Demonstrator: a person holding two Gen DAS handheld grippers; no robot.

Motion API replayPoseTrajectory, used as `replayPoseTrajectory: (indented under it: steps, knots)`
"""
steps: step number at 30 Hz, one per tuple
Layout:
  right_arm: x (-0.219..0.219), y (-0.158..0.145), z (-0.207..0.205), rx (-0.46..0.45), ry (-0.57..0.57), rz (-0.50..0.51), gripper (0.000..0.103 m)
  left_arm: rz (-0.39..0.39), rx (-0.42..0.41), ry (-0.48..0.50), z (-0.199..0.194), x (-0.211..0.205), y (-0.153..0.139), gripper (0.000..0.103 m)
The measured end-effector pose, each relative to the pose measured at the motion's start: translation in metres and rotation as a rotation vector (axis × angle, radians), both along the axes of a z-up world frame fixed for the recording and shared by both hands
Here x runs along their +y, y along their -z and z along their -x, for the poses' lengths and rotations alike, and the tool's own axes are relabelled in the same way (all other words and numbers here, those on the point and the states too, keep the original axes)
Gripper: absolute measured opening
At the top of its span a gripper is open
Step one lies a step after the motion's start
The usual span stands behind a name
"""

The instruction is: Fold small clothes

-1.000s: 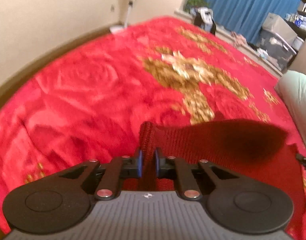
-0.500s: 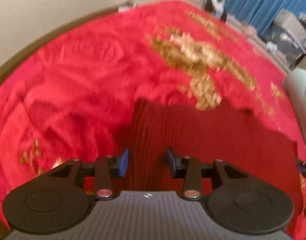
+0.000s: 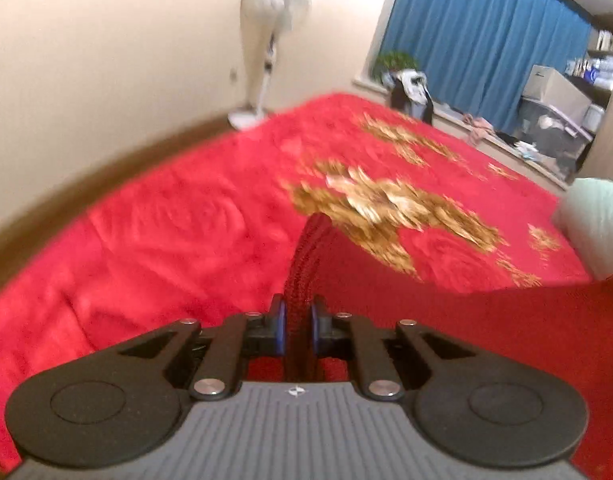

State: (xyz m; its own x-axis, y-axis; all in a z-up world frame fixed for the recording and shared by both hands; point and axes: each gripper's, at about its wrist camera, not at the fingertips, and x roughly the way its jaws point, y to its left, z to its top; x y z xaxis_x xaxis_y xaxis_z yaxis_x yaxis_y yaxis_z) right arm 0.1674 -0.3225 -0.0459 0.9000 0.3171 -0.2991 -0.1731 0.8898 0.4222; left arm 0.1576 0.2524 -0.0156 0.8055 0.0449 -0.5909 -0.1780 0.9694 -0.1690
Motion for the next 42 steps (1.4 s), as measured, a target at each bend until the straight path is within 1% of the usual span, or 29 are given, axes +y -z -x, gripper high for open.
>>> replayPoseTrajectory:
  steps: [1, 2, 3, 4, 5, 7, 8, 9, 11, 12, 14, 15, 16, 18, 20, 23, 26, 27, 28, 29, 31, 33, 35, 36, 38, 39, 40, 41, 42]
  knots:
    - [0.002, 0.001, -0.001, -0.003, 0.016, 0.019, 0.011, -0.015, 0.008, -0.011, -0.001, -0.001, 0.001, 0.013]
    - [0.002, 0.004, -0.005, 0.031, 0.012, 0.023, 0.011, -0.005, 0.034, -0.015, -0.004, 0.0, 0.004, 0.014]
    - [0.002, 0.012, -0.013, 0.102, -0.014, 0.017, 0.015, 0.024, 0.077, -0.013, -0.008, 0.003, 0.009, 0.015]
    - [0.003, 0.021, -0.02, 0.161, -0.032, 0.014, 0.016, 0.064, 0.134, -0.007, -0.012, 0.007, 0.016, 0.016]
    - [0.002, 0.03, -0.025, 0.224, -0.039, 0.027, 0.016, 0.075, 0.167, -0.007, -0.013, 0.009, 0.02, 0.018]
    - [0.0, 0.045, -0.029, 0.338, -0.013, 0.076, 0.017, 0.048, 0.157, -0.009, -0.009, 0.01, 0.017, 0.019]
    - [-0.003, 0.048, -0.028, 0.379, -0.013, 0.075, 0.019, 0.06, 0.15, -0.004, -0.006, 0.013, 0.015, 0.024]
    - [-0.006, 0.049, -0.025, 0.407, -0.02, 0.057, 0.026, 0.098, 0.15, 0.002, -0.004, 0.018, 0.015, 0.032]
    - [-0.012, 0.046, -0.01, 0.422, -0.042, 0.023, 0.032, 0.179, 0.176, 0.013, 0.005, 0.024, 0.019, 0.034]
    - [-0.014, 0.044, -0.003, 0.443, -0.052, 0.019, 0.037, 0.202, 0.206, 0.014, 0.009, 0.025, 0.021, 0.035]
    - [-0.017, 0.042, 0.01, 0.5, -0.052, 0.025, 0.039, 0.22, 0.27, 0.021, 0.016, 0.023, 0.025, 0.036]
    - [-0.017, 0.041, 0.017, 0.523, -0.055, 0.017, 0.04, 0.23, 0.293, 0.021, 0.022, 0.022, 0.026, 0.041]
    - [-0.018, 0.042, 0.024, 0.539, -0.059, 0.005, 0.04, 0.243, 0.316, 0.014, 0.029, 0.02, 0.026, 0.043]
    - [-0.019, 0.04, 0.035, 0.567, -0.057, -0.012, 0.04, 0.284, 0.34, 0.005, 0.047, 0.016, 0.031, 0.045]
    - [-0.017, 0.042, 0.05, 0.58, -0.055, -0.02, 0.04, 0.323, 0.338, 0.001, 0.069, 0.012, 0.036, 0.049]
    - [-0.013, 0.044, 0.067, 0.583, -0.041, -0.014, 0.04, 0.346, 0.331, -0.028, 0.096, 0.009, 0.049, 0.049]
    - [-0.01, 0.047, 0.078, 0.555, -0.025, -0.015, 0.039, 0.375, 0.329, -0.052, 0.12, 0.006, 0.064, 0.048]
    - [-0.009, 0.048, 0.079, 0.549, -0.026, -0.014, 0.028, 0.378, 0.321, -0.045, 0.125, 0.005, 0.066, 0.04]
    - [-0.007, 0.049, 0.081, 0.538, -0.038, -0.018, 0.014, 0.372, 0.301, -0.032, 0.128, 0.004, 0.064, 0.028]
    - [-0.006, 0.047, 0.083, 0.525, -0.031, -0.015, 0.014, 0.344, 0.279, -0.022, 0.131, 0.002, 0.06, 0.017]
    - [-0.006, 0.037, 0.089, 0.473, 0.001, -0.022, 0.012, 0.293, 0.204, -0.023, 0.139, 0.0, 0.048, 0.015]
    - [-0.011, 0.022, 0.103, 0.387, 0.03, -0.089, 0.011, 0.276, 0.132, -0.029, 0.149, -0.001, 0.036, 0.015]
    - [-0.013, 0.015, 0.113, 0.339, 0.052, -0.107, 0.011, 0.259, 0.131, -0.045, 0.154, -0.005, 0.036, 0.015]
    - [-0.011, 0.018, 0.113, 0.348, 0.063, -0.091, 0.011, 0.256, 0.164, -0.056, 0.152, -0.007, 0.041, 0.016]
    - [-0.008, 0.04, 0.103, 0.457, 0.082, -0.052, 0.012, 0.272, 0.28, -0.076, 0.142, -0.005, 0.062, 0.017]
    - [-0.008, 0.053, 0.098, 0.524, 0.088, -0.05, 0.013, 0.289, 0.304, -0.09, 0.138, -0.002, 0.068, 0.02]
    - [-0.01, 0.058, 0.097, 0.549, 0.1, -0.054, 0.016, 0.296, 0.3, -0.102, 0.138, 0.0, 0.068, 0.021]
    - [-0.01, 0.056, 0.099, 0.54, 0.111, -0.057, 0.018, 0.27, 0.264, -0.101, 0.14, -0.002, 0.061, 0.022]
    - [-0.011, 0.049, 0.101, 0.508, 0.118, -0.053, 0.019, 0.217, 0.216, -0.097, 0.144, -0.005, 0.052, 0.022]
